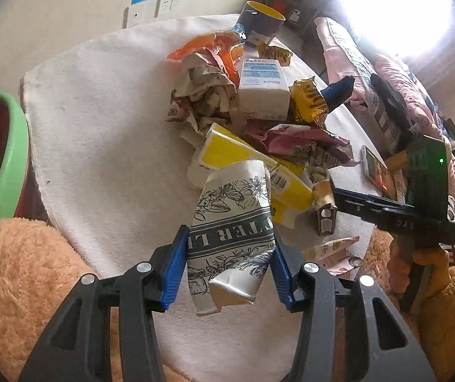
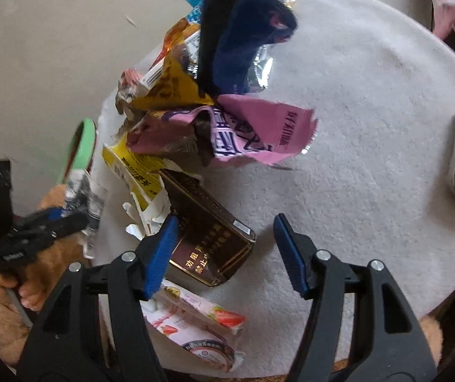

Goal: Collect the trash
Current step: 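Grasp the brown chocolate bar box with the right gripper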

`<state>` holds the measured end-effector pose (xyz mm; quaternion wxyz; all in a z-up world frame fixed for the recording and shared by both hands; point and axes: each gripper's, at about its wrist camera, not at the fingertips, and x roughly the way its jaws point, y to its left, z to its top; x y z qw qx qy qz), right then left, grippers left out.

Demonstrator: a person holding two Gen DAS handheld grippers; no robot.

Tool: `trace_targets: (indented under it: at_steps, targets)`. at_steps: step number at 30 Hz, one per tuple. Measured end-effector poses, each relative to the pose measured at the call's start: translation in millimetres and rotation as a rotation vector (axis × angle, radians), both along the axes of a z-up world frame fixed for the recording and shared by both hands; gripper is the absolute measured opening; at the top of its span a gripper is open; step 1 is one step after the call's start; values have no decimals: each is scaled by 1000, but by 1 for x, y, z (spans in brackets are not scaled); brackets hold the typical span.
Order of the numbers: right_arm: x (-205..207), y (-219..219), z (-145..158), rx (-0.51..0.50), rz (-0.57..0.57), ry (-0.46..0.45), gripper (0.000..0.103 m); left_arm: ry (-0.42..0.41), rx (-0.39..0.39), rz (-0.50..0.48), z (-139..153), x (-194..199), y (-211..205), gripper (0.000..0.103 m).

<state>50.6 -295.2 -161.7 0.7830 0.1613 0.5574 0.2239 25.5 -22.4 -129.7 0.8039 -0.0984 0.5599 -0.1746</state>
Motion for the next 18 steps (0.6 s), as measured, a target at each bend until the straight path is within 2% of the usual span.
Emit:
trace_targets:
  at_steps: [5, 10, 15, 17, 18]
  targets:
    - [-3, 5, 2, 2, 34, -8, 72, 18, -10, 8, -5, 1, 3, 46]
    - [-10, 31, 18, -111, 120, -96, 72, 18, -12, 6, -5, 2, 4, 46]
    - [-18, 60, 15, -209, 227, -116, 71, 18, -12, 2, -6, 2, 3, 46]
    - [-20, 65, 16, -224, 242, -129, 53, 16, -14, 5, -5, 1, 4, 46]
    - [-22, 67, 18, -221, 244, -140, 47, 17, -15, 7, -6, 1, 5, 46]
